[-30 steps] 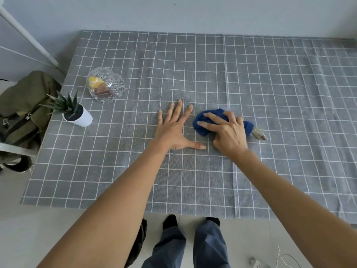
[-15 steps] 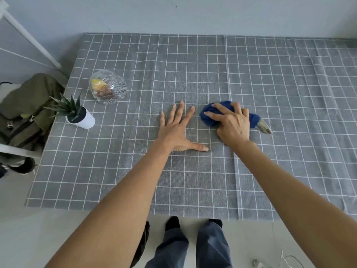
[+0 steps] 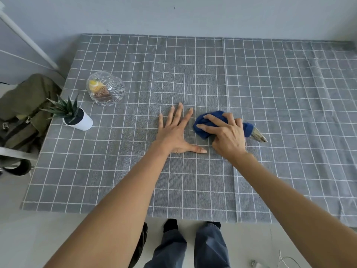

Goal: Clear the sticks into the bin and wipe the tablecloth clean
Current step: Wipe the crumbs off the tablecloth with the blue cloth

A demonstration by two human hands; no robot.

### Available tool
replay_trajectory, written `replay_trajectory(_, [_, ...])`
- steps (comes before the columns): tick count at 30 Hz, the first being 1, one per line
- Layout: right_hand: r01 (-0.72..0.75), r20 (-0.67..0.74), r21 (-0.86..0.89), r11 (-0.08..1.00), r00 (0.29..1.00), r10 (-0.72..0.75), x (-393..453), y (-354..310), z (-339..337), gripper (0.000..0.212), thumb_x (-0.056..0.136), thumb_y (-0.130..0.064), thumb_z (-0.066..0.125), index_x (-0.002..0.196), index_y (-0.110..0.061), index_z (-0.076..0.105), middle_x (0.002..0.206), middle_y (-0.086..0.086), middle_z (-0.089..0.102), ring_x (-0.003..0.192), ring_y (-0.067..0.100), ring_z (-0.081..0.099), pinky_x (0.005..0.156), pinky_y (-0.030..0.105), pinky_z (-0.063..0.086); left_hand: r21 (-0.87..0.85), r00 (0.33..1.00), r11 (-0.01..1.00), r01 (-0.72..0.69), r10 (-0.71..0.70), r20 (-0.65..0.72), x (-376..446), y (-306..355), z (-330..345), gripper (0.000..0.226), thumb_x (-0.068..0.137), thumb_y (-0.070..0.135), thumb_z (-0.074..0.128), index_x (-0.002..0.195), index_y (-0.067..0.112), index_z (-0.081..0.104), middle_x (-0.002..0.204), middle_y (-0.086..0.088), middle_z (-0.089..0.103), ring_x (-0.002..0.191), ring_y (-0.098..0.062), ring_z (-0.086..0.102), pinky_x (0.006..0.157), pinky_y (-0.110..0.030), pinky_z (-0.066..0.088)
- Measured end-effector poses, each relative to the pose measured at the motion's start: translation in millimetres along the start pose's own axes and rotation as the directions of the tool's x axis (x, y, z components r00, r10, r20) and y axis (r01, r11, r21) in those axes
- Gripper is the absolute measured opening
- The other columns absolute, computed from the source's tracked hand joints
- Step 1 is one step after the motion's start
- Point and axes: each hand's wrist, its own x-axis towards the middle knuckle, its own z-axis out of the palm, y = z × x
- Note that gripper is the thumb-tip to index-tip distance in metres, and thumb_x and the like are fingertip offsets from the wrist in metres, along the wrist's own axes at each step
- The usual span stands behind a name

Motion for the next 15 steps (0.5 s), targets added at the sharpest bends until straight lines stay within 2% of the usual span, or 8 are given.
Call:
replay_trajectory(2, [-0.006,0.029,-0.006,1.0,1.0,0.006,7,5,-1,0.053,0.077,-0.02,0.033,0.113,-0.04,0.066,0.129,-0.009,0.059,0.101,0.037,0.05,0.075,0.041,0.036,-0.001,1.0,1.0,0.003,-0.003,0.007,0,0,-1,0.139,0.045,0.095,0.049,0.143,0.037,-0.028,0.148,0.002,-0.042,0.136,-0.021,-0.038,0.104,-0.05,-0.026])
replay_trajectory(4, [-0.075,0.059,-0.024,0.997,0.995,0.076,17,7,-1,0.051,0.078,-0.014,0.045,0.117,-0.04,0.064,0.133,-0.008,0.056,0.106,0.037,0.047,0.078,0.042,0.034,-0.003,1.0,1.0,0.002,-0.002,0.01,0,1,-2,0.139,0.045,0.095,0.049,0.143,0.037,-0.028,0.148,0.002,-0.042,0.136,-0.021,-0.038,0.103,-0.049,-0.027])
replay_trajectory(7, [-0.116,0.046,-0.025,0.993,0.992,0.117,17,3,2,0.052,0.077,-0.01,0.055,0.118,-0.041,0.063,0.133,-0.008,0.056,0.108,0.037,0.046,0.079,0.043,0.033,0.0,1.0,1.0,-0.001,0.001,0.01,-1,0,-1,0.139,0.045,0.095,0.05,0.143,0.036,-0.029,0.148,0.002,-0.042,0.136,-0.021,-0.038,0.104,-0.05,-0.026])
replay_trajectory(12, [0.012,0.046,-0.022,1.0,0.999,-0.011,5,7,0,0.051,0.077,-0.021,0.038,0.115,-0.041,0.065,0.13,-0.009,0.058,0.104,0.036,0.048,0.076,0.041,0.035,0.013,1.0,1.0,0.005,-0.005,0.006,0,0,-1,0.139,0.044,0.096,0.048,0.143,0.037,-0.029,0.148,0.002,-0.042,0.136,-0.021,-0.039,0.104,-0.05,-0.026])
replay_trajectory(15, [-0.084,0.079,-0.05,0.995,0.993,0.088,18,11,0,0.053,0.077,-0.013,0.047,0.12,-0.041,0.061,0.135,-0.009,0.053,0.11,0.037,0.045,0.079,0.041,0.031,0.015,1.0,1.0,0.004,-0.004,0.015,0,0,-2,0.139,0.045,0.096,0.048,0.142,0.036,-0.03,0.147,0.002,-0.043,0.135,-0.021,-0.039,0.103,-0.05,-0.027])
